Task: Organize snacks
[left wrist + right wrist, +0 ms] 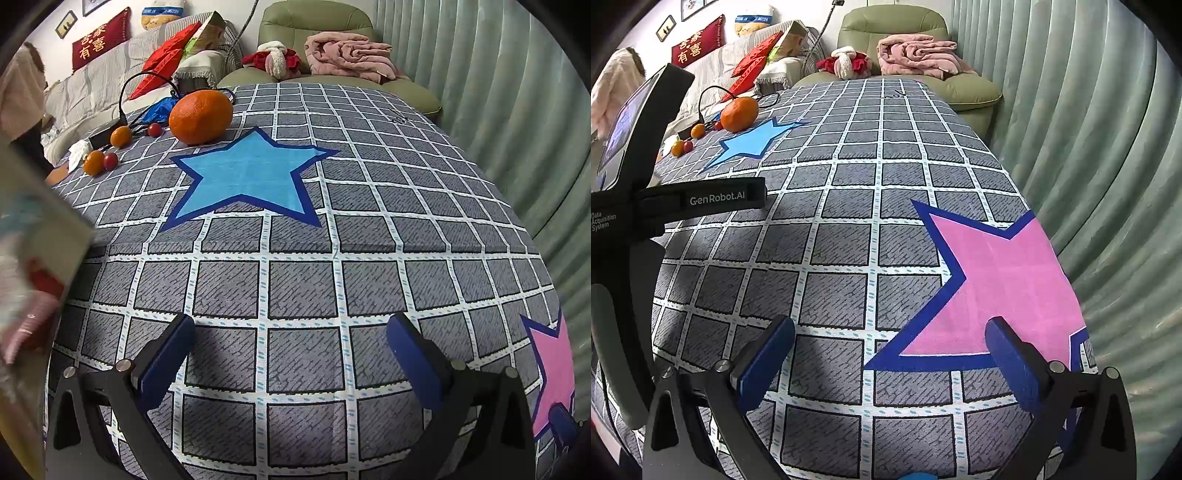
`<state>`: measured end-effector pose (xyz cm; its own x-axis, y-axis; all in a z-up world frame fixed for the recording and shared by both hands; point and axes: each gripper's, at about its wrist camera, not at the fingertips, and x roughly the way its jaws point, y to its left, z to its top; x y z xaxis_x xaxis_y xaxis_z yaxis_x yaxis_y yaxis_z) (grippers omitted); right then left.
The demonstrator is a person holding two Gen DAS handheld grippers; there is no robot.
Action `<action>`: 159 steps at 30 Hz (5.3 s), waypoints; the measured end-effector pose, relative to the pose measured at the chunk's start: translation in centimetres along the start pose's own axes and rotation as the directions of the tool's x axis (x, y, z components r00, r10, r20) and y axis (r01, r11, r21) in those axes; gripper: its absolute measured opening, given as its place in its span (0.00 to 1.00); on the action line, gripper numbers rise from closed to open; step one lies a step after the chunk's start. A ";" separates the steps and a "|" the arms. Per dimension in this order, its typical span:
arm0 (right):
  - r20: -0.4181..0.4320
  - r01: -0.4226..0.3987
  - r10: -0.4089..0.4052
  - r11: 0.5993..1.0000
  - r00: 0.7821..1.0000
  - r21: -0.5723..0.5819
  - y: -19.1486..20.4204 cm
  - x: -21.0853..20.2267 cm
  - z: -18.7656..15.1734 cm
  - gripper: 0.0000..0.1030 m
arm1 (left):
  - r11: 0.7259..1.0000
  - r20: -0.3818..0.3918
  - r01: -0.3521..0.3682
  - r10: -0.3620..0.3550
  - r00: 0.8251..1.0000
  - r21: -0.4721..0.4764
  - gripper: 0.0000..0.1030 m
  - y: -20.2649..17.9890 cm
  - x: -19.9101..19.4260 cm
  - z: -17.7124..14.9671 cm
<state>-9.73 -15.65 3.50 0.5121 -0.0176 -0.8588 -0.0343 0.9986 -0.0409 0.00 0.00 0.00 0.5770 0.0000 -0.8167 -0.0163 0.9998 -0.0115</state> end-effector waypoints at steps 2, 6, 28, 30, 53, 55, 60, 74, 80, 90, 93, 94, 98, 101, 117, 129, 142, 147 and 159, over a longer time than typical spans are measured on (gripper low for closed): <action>0.000 0.000 0.000 1.000 1.000 0.000 0.0 0.0 0.0 1.00 | 1.000 0.000 0.000 0.000 1.000 0.000 1.00 0.0 0.0 0.0; 0.001 0.000 0.000 1.000 1.000 0.000 0.0 0.0 0.0 1.00 | 1.000 0.000 0.000 0.000 1.000 0.000 1.00 0.0 0.0 0.0; 0.003 0.000 0.000 1.000 1.000 0.000 0.0 0.0 0.0 1.00 | 1.000 0.000 0.000 0.000 1.000 0.000 1.00 -0.1 -0.3 0.1; 0.003 0.000 0.000 1.000 1.000 0.000 0.0 0.0 0.0 1.00 | 1.000 0.000 0.000 0.000 1.000 0.000 1.00 -0.1 -0.3 0.1; 0.004 -0.001 0.001 1.000 1.000 0.000 0.0 0.0 0.0 1.00 | 1.000 0.000 -0.001 0.001 1.000 0.000 1.00 -0.1 -0.3 0.1; 0.004 -0.001 0.001 1.000 1.000 0.000 -0.1 0.1 0.0 1.00 | 1.000 -0.006 0.001 -0.001 1.000 0.002 1.00 -0.1 -0.3 0.2; 0.005 -0.001 0.001 1.000 1.000 0.000 0.0 0.0 0.0 1.00 | 0.997 -0.153 0.069 -0.062 0.986 0.040 1.00 -0.1 -0.3 0.7; 0.006 -0.001 0.001 1.000 1.000 0.000 0.0 0.0 0.0 1.00 | 0.989 -0.040 0.037 -0.032 0.999 0.145 1.00 10.6 -8.3 -5.2; 0.006 0.000 0.000 1.000 1.000 0.000 0.0 0.0 0.0 1.00 | 0.984 -0.111 0.144 -0.132 0.985 0.103 1.00 11.4 -7.4 -7.0; 0.006 -0.001 0.001 1.000 1.000 0.000 0.0 -0.1 -0.1 1.00 | 0.958 -0.039 0.220 -0.216 0.976 0.186 1.00 9.9 -11.8 -7.9; 0.007 -0.001 0.001 1.000 1.000 0.000 0.0 0.0 -0.1 1.00 | 0.974 -0.079 0.179 -0.169 0.982 0.139 1.00 12.7 -10.7 -7.5; 0.006 -0.001 0.001 1.000 1.000 0.000 0.0 0.0 0.0 1.00 | 0.980 -0.093 0.145 -0.133 0.987 0.136 1.00 13.4 -10.2 -7.7; 0.007 -0.001 0.001 1.000 1.000 0.000 0.0 0.0 0.0 1.00 | 0.993 -0.133 0.040 -0.026 0.991 0.107 1.00 14.8 -8.4 -8.1; 0.007 -0.001 0.001 1.000 1.000 0.000 0.0 0.0 -0.1 1.00 | 0.997 -0.156 0.064 -0.056 0.986 0.047 1.00 15.6 -7.2 -7.9; -0.117 -0.032 0.029 0.999 0.993 -0.021 0.7 0.4 1.5 1.00 | 0.988 -0.143 0.081 -0.062 0.988 0.134 1.00 13.3 -6.1 -7.8; -0.186 -0.211 0.148 0.898 0.971 -0.387 14.8 3.1 7.1 1.00 | 0.981 -0.149 0.109 -0.085 0.985 0.161 1.00 13.3 -5.5 -7.3; -0.211 -0.198 0.168 0.972 0.963 -0.129 9.6 1.2 5.2 0.42 | 0.995 -0.099 0.058 -0.050 0.994 0.079 0.56 12.9 -9.0 -10.6; -0.216 -0.220 0.197 0.972 0.956 -0.088 8.0 -1.3 2.3 0.58 | 0.995 -0.101 0.058 -0.049 0.994 0.085 0.77 13.3 -10.1 -11.6; -0.183 -0.084 0.068 0.993 0.981 -0.085 8.2 0.4 2.4 1.00 | 0.989 -0.170 0.085 -0.064 0.983 0.122 0.96 12.5 -6.3 -8.0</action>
<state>-7.76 -7.35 4.05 0.3426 0.0411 -0.9386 -0.1502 0.9886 -0.0115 -10.39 12.30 0.41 0.4299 -0.0670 -0.9004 0.1326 0.9911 -0.0105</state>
